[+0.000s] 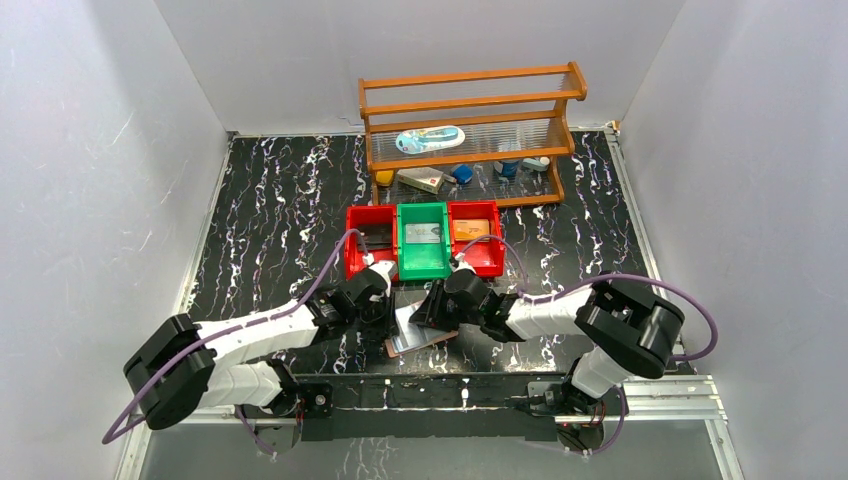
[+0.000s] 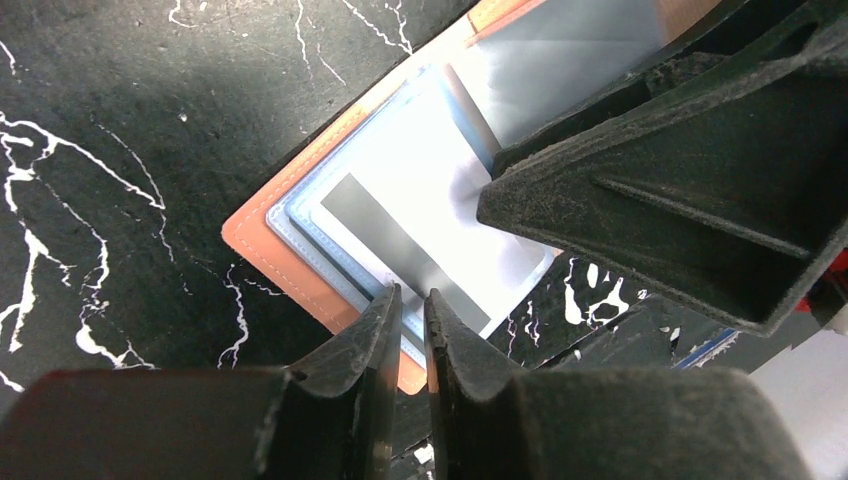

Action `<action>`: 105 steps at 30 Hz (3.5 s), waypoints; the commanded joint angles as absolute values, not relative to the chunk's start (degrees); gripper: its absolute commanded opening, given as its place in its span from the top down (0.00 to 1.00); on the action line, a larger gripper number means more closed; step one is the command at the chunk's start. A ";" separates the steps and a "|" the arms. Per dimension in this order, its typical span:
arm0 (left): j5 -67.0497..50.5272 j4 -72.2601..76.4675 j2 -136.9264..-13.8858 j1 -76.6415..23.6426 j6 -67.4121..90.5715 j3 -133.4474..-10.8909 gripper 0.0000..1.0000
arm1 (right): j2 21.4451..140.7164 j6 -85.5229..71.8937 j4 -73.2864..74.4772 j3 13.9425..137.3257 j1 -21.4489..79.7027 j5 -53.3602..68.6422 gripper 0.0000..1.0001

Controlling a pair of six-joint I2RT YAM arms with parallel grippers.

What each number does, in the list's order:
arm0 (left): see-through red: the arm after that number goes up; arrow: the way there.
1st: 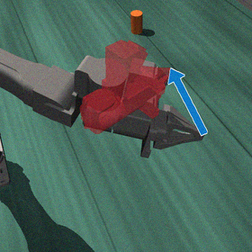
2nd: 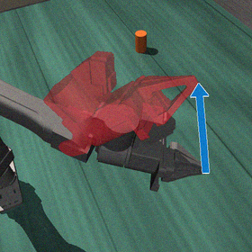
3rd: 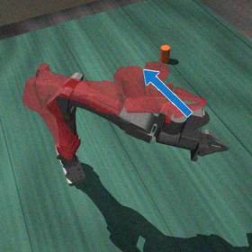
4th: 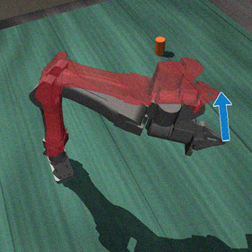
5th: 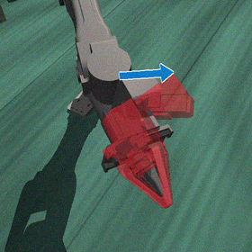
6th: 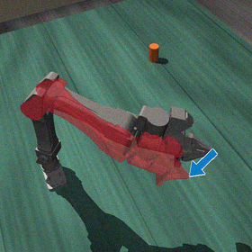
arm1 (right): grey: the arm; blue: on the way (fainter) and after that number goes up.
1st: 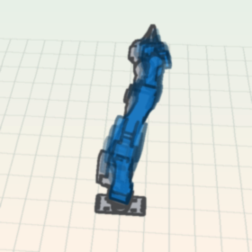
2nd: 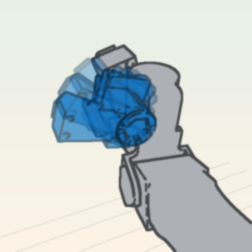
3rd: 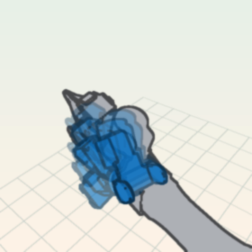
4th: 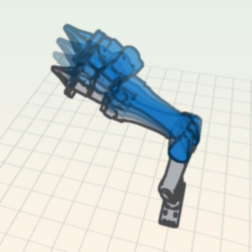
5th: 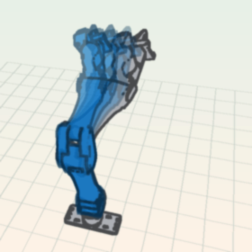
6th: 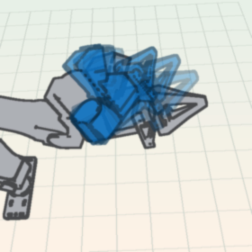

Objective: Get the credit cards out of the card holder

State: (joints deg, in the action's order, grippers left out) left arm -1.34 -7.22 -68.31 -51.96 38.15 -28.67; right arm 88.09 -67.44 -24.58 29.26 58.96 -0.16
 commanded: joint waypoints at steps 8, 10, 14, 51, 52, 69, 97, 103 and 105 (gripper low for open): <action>-1.32 -12.54 -73.25 -52.39 36.96 -26.89 0.87 | 89.76 -64.62 -18.45 31.67 59.81 -1.41 0.65; -1.30 -12.65 -73.14 -52.41 37.04 -26.76 0.88 | 87.90 -64.03 -18.07 31.03 59.80 -2.41 0.64; -1.10 -12.90 -72.89 -52.39 36.95 -26.63 0.88 | 84.84 -62.50 -17.34 30.50 59.85 -3.70 0.62; -0.23 -13.51 -74.60 -52.38 33.98 -27.64 0.92 | 88.08 -61.03 -29.46 27.89 59.85 6.76 0.91; -0.14 -13.72 -74.50 -52.46 34.00 -27.68 0.92 | 87.95 -61.21 -29.38 27.63 59.74 6.70 0.92; 3.40 -15.25 -76.19 -52.38 35.99 -28.54 0.95 | 84.44 -69.15 -46.63 12.95 53.91 11.50 0.96; 0.85 -18.54 -66.75 -52.39 37.33 -37.11 0.55 | 80.24 -71.37 -38.71 11.59 52.12 7.71 0.95; -7.56 -8.85 -67.07 -52.38 38.04 -36.95 0.47 | 80.94 -71.63 -39.28 11.63 52.11 7.91 0.95; -7.99 -6.95 -68.13 -52.43 39.08 -36.51 0.44 | 80.87 -71.70 -39.29 11.52 52.10 7.75 0.94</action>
State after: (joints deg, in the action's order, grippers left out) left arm -3.77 -11.90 -68.03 -52.36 37.93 -35.70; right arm 80.31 -72.69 -40.40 10.44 52.18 8.86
